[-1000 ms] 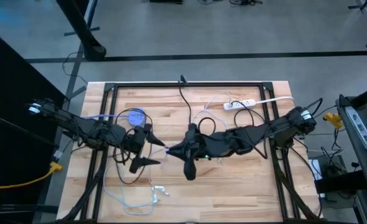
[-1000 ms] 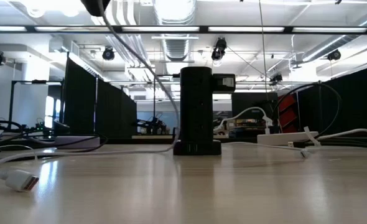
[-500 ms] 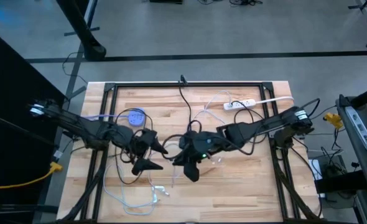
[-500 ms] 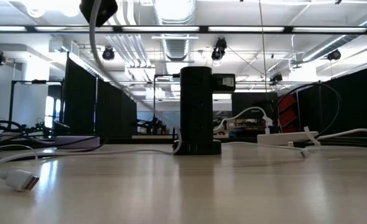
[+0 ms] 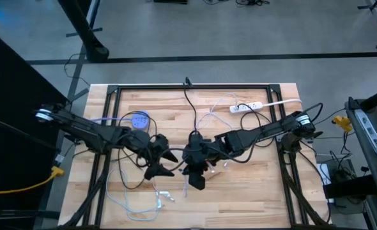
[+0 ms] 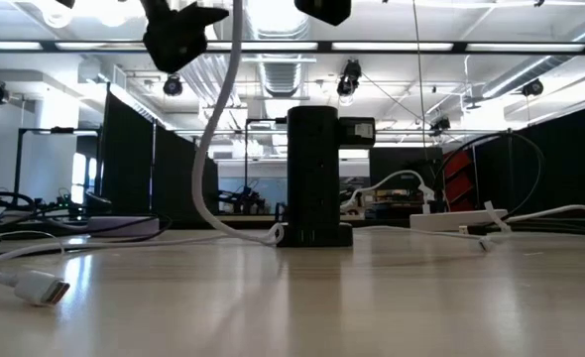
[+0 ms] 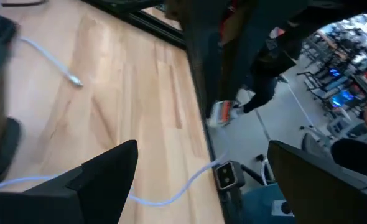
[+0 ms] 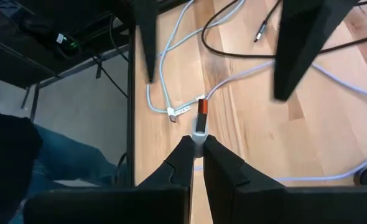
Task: Insert USB
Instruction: Insert the purple charger cable into the black charger adapter
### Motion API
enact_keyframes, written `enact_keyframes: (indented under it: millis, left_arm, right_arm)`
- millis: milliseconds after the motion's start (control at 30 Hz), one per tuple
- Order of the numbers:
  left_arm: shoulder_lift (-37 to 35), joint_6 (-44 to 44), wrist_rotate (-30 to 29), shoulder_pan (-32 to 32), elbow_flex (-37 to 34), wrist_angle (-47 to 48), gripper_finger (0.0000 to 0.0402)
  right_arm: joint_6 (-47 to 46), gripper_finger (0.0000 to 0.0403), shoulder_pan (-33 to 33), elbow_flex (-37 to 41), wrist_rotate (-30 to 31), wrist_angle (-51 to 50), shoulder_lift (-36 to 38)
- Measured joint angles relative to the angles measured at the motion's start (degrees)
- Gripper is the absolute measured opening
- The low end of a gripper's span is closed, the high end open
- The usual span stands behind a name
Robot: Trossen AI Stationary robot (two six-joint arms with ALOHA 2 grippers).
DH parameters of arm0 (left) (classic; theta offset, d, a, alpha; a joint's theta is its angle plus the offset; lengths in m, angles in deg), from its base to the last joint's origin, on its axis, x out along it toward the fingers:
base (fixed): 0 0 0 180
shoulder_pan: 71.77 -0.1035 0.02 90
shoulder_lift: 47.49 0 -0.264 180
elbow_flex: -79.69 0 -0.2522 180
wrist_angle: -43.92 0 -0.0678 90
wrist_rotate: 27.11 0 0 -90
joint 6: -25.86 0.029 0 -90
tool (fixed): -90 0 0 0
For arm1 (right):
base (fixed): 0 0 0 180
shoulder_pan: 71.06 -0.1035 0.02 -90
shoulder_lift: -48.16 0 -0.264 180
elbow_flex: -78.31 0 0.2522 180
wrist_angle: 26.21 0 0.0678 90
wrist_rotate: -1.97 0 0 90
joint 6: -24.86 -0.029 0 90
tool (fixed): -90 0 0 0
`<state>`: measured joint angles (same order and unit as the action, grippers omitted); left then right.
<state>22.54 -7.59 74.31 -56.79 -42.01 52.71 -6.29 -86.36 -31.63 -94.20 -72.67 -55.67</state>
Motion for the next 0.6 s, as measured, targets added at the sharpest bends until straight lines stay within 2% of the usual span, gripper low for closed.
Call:
enact_keyframes:
  millis: [267,600]
  left_arm:
    - [3.0,2.7,0.0,-0.1,0.0,-6.4,0.0345]
    - [5.6,2.8,-2.5,-0.1,0.0,-9.5,0.0307]
  right_arm:
    - [1.0,0.0009,0.1,0.0,-0.3,-1.7,-0.3]
    - [1.2,0.0009,0.1,0.0,0.1,-1.5,-0.3]
